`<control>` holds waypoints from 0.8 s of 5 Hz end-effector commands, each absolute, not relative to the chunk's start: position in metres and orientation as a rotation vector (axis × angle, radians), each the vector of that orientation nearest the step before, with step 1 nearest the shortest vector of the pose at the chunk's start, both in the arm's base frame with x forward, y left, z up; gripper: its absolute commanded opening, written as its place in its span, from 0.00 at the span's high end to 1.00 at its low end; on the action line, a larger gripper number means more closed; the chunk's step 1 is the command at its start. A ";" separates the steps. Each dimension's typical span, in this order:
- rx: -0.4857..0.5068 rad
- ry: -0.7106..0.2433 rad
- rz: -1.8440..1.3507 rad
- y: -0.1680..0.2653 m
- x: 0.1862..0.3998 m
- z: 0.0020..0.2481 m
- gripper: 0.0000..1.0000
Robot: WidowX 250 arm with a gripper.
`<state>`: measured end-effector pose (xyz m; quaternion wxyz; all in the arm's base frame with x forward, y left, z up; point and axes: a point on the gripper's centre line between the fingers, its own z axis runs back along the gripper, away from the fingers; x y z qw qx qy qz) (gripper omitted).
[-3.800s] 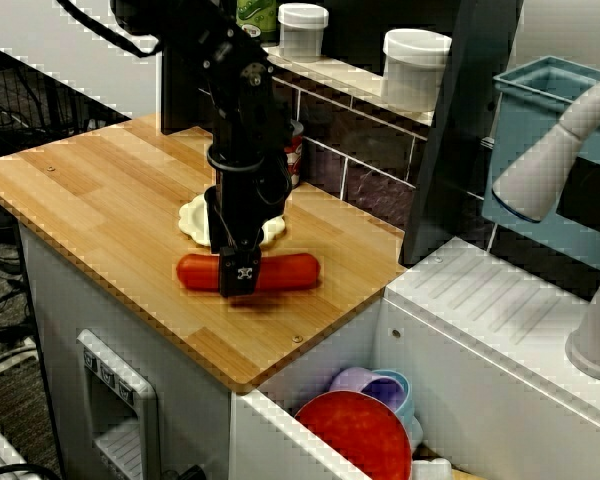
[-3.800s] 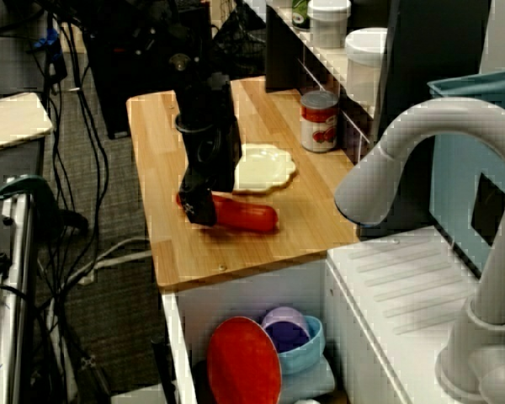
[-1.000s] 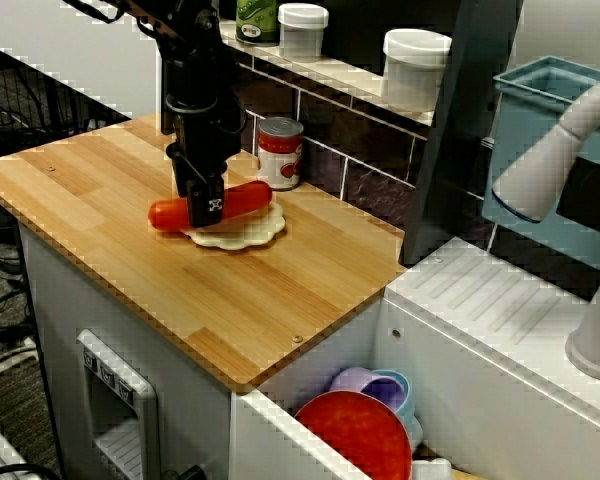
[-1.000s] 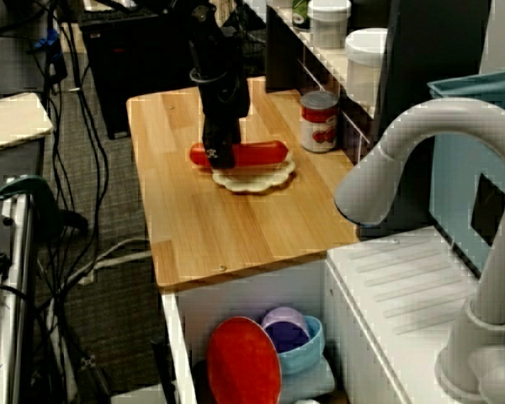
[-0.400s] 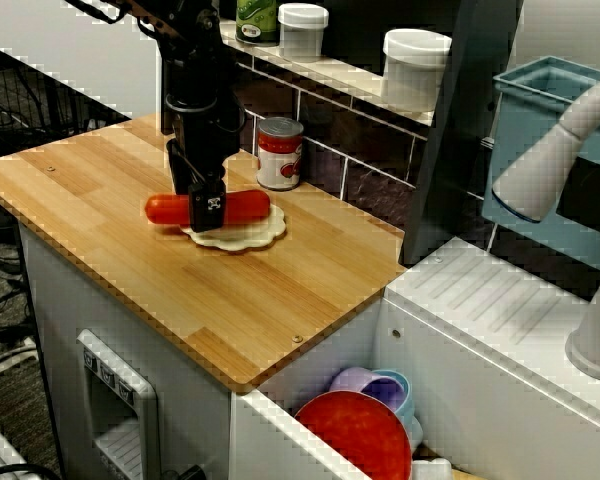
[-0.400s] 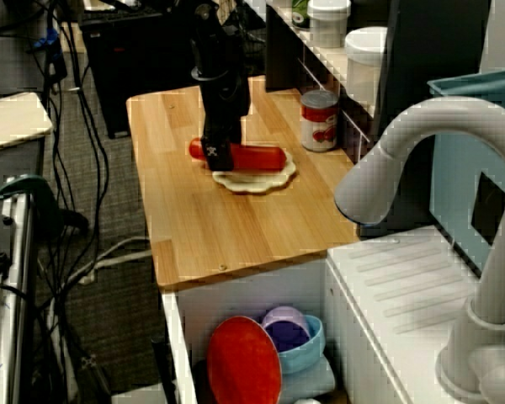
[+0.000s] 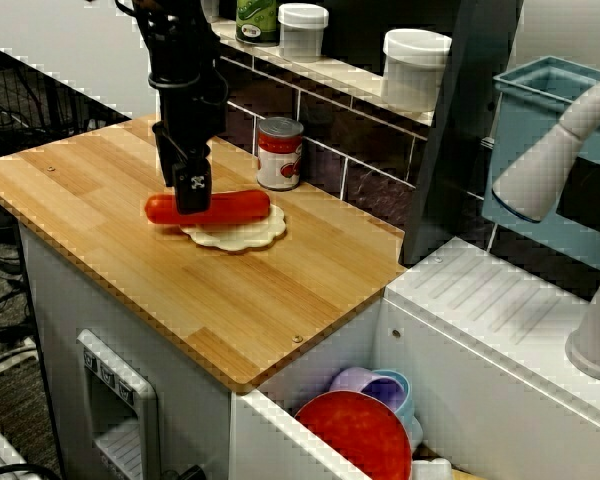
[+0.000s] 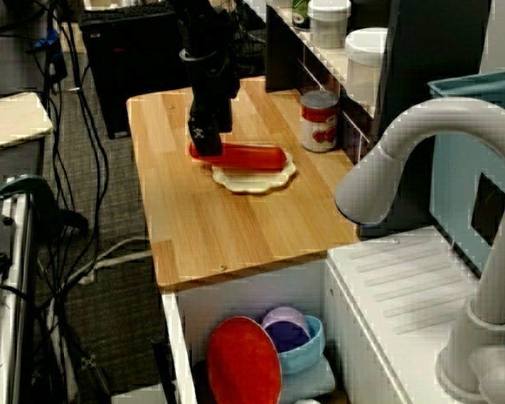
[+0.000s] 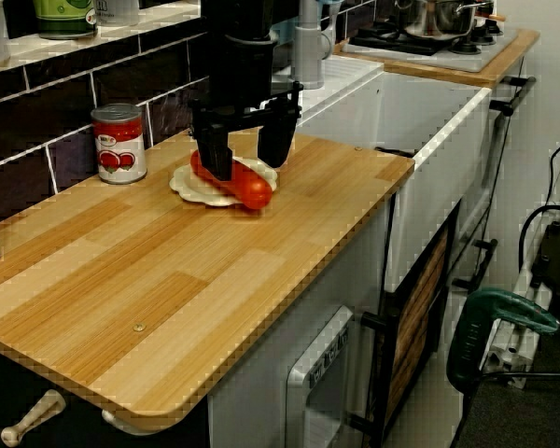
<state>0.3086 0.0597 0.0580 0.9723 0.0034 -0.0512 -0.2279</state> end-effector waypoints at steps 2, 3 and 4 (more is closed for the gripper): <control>0.003 -0.157 -0.456 0.086 0.308 0.096 0.00; 0.025 -0.173 -0.395 0.102 0.314 0.103 0.00; 0.068 -0.181 -0.289 0.115 0.322 0.094 0.00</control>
